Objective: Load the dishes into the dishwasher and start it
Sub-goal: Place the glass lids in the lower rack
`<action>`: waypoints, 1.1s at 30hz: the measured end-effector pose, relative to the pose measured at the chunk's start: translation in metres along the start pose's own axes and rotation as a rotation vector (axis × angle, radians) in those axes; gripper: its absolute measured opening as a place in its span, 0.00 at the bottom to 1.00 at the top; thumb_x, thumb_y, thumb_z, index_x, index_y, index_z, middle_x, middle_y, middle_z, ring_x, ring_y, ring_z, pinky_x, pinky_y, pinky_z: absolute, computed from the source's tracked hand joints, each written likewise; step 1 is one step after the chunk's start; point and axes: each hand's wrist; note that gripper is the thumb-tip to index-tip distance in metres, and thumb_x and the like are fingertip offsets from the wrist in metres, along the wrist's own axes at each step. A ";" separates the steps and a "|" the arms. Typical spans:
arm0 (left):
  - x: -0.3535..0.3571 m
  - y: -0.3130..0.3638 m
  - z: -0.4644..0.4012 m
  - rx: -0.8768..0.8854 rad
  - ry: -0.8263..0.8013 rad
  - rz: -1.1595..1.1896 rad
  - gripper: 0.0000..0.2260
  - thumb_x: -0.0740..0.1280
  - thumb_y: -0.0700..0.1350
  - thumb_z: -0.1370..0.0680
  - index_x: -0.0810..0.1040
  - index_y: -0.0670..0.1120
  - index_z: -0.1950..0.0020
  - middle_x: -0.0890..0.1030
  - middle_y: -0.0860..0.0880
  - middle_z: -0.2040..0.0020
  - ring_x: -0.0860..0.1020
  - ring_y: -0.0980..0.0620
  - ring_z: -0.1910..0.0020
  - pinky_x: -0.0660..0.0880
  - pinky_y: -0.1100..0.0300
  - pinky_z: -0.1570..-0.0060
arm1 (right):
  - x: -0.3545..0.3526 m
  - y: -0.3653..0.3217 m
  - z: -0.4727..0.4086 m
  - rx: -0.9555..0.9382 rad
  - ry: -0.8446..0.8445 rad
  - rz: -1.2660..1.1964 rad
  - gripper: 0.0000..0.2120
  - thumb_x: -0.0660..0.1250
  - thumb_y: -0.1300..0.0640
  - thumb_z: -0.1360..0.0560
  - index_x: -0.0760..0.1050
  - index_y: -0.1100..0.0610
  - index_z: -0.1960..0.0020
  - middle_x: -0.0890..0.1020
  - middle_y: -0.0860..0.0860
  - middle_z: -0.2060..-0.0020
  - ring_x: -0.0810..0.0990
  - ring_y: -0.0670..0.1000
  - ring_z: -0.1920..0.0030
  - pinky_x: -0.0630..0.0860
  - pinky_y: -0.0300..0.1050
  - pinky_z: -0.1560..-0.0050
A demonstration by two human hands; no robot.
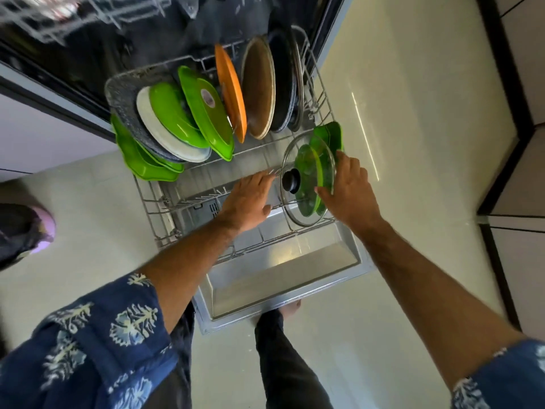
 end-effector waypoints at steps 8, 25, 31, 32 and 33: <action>-0.102 0.053 0.160 -0.200 0.160 -0.090 0.32 0.58 0.60 0.27 0.70 0.42 0.29 0.74 0.40 0.32 0.75 0.39 0.36 0.73 0.42 0.40 | -0.096 -0.090 0.099 -0.425 -0.092 0.235 0.40 0.70 0.44 0.26 0.59 0.61 0.23 0.66 0.61 0.27 0.64 0.62 0.27 0.64 0.58 0.28; -0.227 0.025 0.609 -0.747 0.602 -0.116 0.32 0.52 0.64 0.22 0.66 0.45 0.23 0.62 0.44 0.21 0.60 0.40 0.21 0.62 0.36 0.29 | -0.137 -0.430 0.353 -1.108 -0.070 0.368 0.39 0.61 0.38 0.28 0.63 0.60 0.24 0.67 0.60 0.26 0.68 0.62 0.29 0.67 0.61 0.31; -0.227 -0.019 0.778 -0.981 0.763 -0.100 0.28 0.59 0.58 0.20 0.64 0.48 0.23 0.56 0.46 0.19 0.54 0.42 0.19 0.56 0.35 0.25 | -0.105 -0.580 0.457 -1.370 -0.052 0.354 0.37 0.65 0.42 0.23 0.57 0.56 0.21 0.59 0.55 0.22 0.60 0.58 0.24 0.61 0.56 0.25; -0.227 -0.027 0.803 -1.023 0.791 -0.095 0.27 0.61 0.57 0.20 0.65 0.49 0.23 0.57 0.46 0.19 0.54 0.42 0.19 0.56 0.35 0.25 | -0.099 -0.604 0.473 -1.409 -0.075 0.330 0.37 0.65 0.43 0.24 0.56 0.55 0.21 0.59 0.55 0.22 0.59 0.57 0.23 0.60 0.56 0.25; -0.227 -0.033 0.824 -1.063 0.810 -0.082 0.27 0.63 0.56 0.20 0.65 0.49 0.23 0.57 0.46 0.19 0.54 0.42 0.19 0.56 0.36 0.25 | -0.096 -0.623 0.486 -1.439 -0.090 0.315 0.37 0.66 0.44 0.24 0.57 0.55 0.21 0.59 0.55 0.22 0.59 0.57 0.23 0.60 0.57 0.25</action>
Point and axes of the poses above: each hand's wrist, its own z-axis away from the middle knuckle, its own x-axis out of the palm, y = z × x
